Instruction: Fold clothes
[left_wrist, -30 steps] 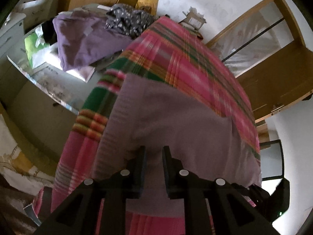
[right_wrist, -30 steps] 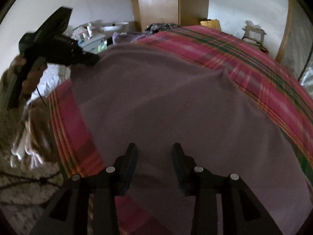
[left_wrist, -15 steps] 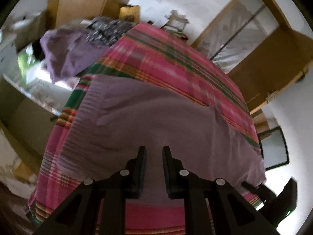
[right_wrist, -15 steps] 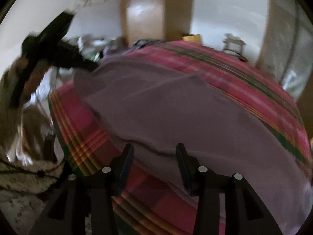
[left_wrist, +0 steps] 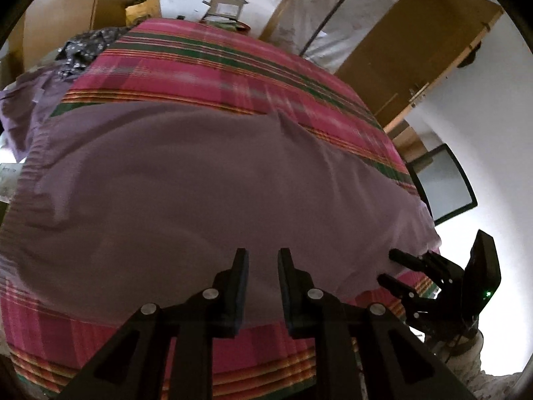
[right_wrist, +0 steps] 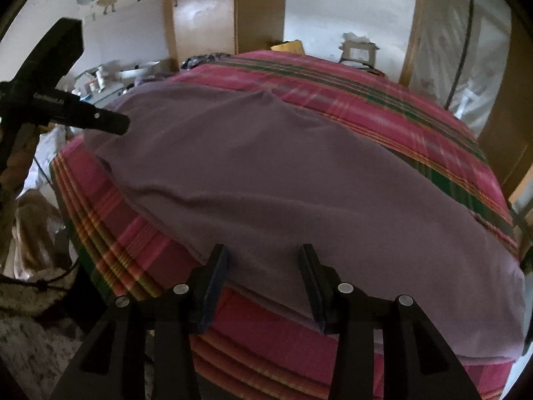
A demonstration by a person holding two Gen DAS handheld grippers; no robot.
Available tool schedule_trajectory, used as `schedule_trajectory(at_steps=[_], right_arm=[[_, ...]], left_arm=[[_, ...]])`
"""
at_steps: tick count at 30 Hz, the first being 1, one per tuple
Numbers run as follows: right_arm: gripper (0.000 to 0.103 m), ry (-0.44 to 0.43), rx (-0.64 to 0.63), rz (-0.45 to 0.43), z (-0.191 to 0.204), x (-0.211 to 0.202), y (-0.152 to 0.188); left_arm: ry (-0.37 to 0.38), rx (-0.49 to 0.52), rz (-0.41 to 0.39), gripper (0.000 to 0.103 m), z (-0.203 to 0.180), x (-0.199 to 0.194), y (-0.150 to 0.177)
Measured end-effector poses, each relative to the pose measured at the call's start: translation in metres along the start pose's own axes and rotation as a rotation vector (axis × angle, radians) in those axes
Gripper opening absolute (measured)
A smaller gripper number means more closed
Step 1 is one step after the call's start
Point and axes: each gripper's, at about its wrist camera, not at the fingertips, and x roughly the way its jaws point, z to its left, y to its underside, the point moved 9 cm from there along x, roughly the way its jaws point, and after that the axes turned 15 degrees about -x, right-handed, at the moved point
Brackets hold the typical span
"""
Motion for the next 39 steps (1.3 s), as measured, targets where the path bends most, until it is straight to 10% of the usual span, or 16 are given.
schedule_trajectory(at_steps=[4,10,23,31,35,39], right_arm=[[0.044,-0.022,0.018,-0.006,-0.001,0.001,0.003],[0.007,-0.047,0.040,-0.016,-0.001,-0.005,0.005],[0.001,0.059,0.104,-0.131,-0.012,-0.049,-0.003],[0.006,0.085,0.119,-0.063,-0.023,-0.046,0.019],[0.034,0.091,0.061,-0.061,-0.016,-0.047,0.020],[0.036,0.120,-0.008,-0.008,-0.007,-0.037,0.027]], left_arm=[[-0.006,0.012,0.023,0.019,-0.003,0.007,0.006],[0.000,-0.017,0.048,0.019,0.002,0.013,0.010],[-0.012,-0.056,0.059,0.019,0.015,0.014,0.013],[-0.015,-0.058,0.062,0.019,0.016,0.015,0.013],[-0.011,-0.062,0.064,0.019,0.017,0.014,0.011],[-0.011,-0.063,0.063,0.019,0.017,0.016,0.011]])
